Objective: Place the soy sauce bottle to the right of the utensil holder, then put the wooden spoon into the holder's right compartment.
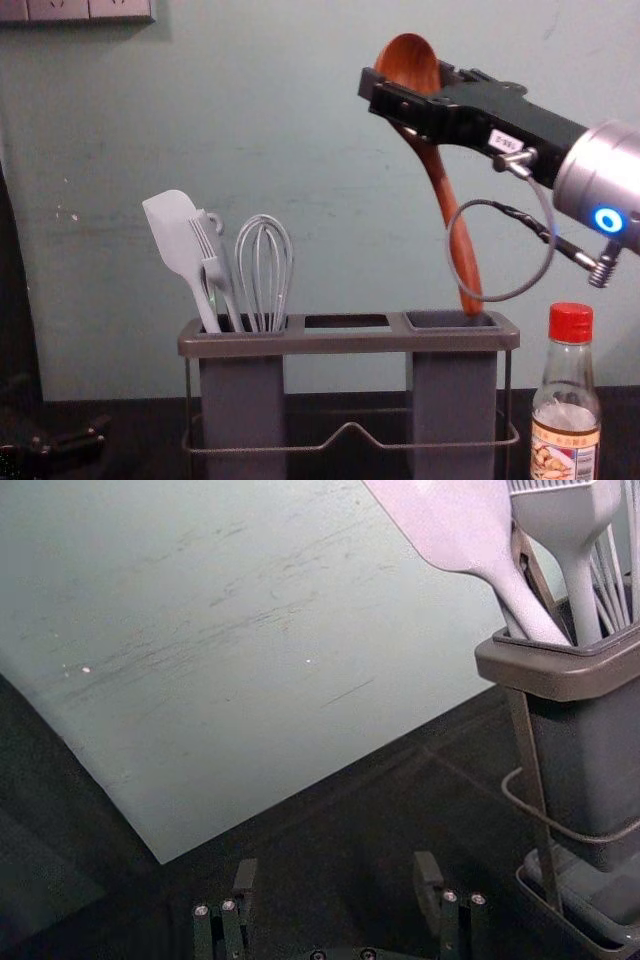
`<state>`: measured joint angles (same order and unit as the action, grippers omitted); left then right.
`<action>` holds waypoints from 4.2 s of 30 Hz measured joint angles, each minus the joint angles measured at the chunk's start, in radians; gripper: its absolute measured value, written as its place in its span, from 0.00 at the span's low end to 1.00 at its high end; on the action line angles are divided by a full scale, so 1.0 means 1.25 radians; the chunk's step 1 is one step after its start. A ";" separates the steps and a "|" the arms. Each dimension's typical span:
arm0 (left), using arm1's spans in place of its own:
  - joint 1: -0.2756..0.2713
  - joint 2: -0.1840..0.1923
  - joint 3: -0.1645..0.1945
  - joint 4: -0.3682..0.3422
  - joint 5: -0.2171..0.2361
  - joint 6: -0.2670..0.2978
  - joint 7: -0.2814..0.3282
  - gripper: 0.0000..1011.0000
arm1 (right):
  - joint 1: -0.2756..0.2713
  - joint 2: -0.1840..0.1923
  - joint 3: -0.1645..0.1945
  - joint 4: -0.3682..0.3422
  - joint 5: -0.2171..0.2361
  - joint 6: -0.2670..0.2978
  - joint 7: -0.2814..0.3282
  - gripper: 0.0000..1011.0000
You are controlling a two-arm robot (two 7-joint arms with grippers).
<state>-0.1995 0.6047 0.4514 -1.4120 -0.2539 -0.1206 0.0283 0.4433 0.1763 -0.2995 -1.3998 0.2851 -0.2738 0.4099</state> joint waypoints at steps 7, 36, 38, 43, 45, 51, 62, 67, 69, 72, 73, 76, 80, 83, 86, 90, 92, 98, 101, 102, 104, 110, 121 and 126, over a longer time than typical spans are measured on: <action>0.000 0.000 0.000 0.000 0.000 0.000 0.000 0.99 | 0.015 -0.015 -0.012 0.046 -0.005 -0.021 -0.006 0.83; 0.000 0.000 0.000 0.000 0.000 0.000 0.000 0.99 | -0.038 -0.022 -0.008 0.124 -0.015 -0.087 0.005 0.83; 0.000 0.000 0.000 0.000 0.000 0.000 0.000 0.99 | -0.040 -0.022 -0.008 0.124 -0.015 -0.087 0.006 0.83; 0.000 0.000 0.000 0.000 0.000 0.000 0.000 0.99 | -0.043 -0.022 -0.008 0.124 -0.015 -0.086 0.007 0.83; 0.000 0.000 0.000 0.000 0.000 0.000 0.000 0.99 | -0.044 -0.022 -0.007 0.124 -0.015 -0.086 0.007 0.83; 0.000 0.000 0.000 0.000 0.000 0.000 0.000 0.99 | -0.047 -0.022 -0.005 0.121 -0.014 -0.086 0.008 0.86; 0.000 0.000 0.000 0.000 0.000 0.000 0.000 0.99 | -0.050 -0.022 -0.005 0.117 -0.019 -0.084 0.006 0.99; 0.000 0.000 0.000 0.000 0.000 0.000 0.000 0.99 | -0.051 -0.021 -0.004 0.115 -0.021 -0.084 0.003 0.99; 0.000 0.000 0.000 0.000 0.000 0.000 0.000 0.99 | -0.052 -0.021 -0.004 0.115 -0.021 -0.084 0.003 0.99; 0.000 0.000 0.000 0.000 0.000 0.000 0.000 0.99 | -0.052 -0.021 -0.003 0.114 -0.021 -0.084 0.003 0.99; 0.000 0.000 0.000 0.000 0.000 0.000 0.000 0.99 | -0.052 -0.021 -0.003 0.114 -0.021 -0.084 0.003 0.99; 0.000 0.000 0.000 0.000 0.000 0.000 0.000 0.99 | -0.052 -0.022 -0.003 0.114 -0.021 -0.084 0.003 0.99; 0.000 0.000 0.000 0.000 0.000 0.000 0.000 0.99 | -0.053 -0.021 -0.001 0.098 -0.023 -0.084 0.002 0.99; 0.000 0.000 0.000 0.000 0.000 0.000 0.000 0.99 | -0.053 -0.014 -0.001 0.074 -0.034 -0.084 -0.002 0.99; 0.000 0.000 0.000 0.000 0.000 0.000 0.000 0.99 | -0.053 -0.008 -0.001 0.050 -0.042 -0.083 -0.006 0.99; 0.000 0.000 0.000 0.000 0.000 0.000 0.000 0.99 | -0.057 0.004 0.001 -0.010 -0.055 -0.081 -0.012 0.99; 0.000 0.000 0.000 0.000 0.000 0.000 0.000 0.99 | -0.058 0.009 0.001 -0.027 -0.061 -0.081 -0.013 0.99; 0.000 0.000 0.000 0.000 0.000 0.000 0.000 0.99 | -0.061 0.024 0.009 -0.076 -0.072 -0.081 -0.020 0.99; 0.000 0.000 0.000 0.000 0.000 0.000 0.000 0.99 | -0.061 0.033 0.018 -0.091 -0.074 -0.081 -0.025 0.99; 0.000 0.000 0.000 0.000 0.000 0.000 0.000 0.99 | -0.061 0.036 0.022 -0.094 -0.075 -0.081 -0.027 0.99; 0.000 0.000 0.000 0.000 0.000 0.000 0.000 0.99 | -0.060 0.045 0.034 -0.099 -0.077 -0.081 -0.032 0.99; 0.000 0.000 0.000 0.000 0.000 0.000 0.000 0.99 | -0.056 0.073 0.074 -0.101 -0.076 -0.074 -0.040 0.99; 0.000 0.000 0.000 0.000 0.000 0.000 0.000 0.99 | -0.070 0.119 0.158 -0.080 -0.064 -0.062 -0.056 0.99; 0.000 0.000 0.000 0.000 0.000 0.000 0.000 0.99 | -0.086 0.121 0.181 -0.042 -0.074 -0.052 -0.076 0.99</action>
<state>-0.1995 0.6047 0.4514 -1.4120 -0.2539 -0.1205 0.0282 0.3358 0.3272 -0.0738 -1.4520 0.1926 -0.3388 0.3144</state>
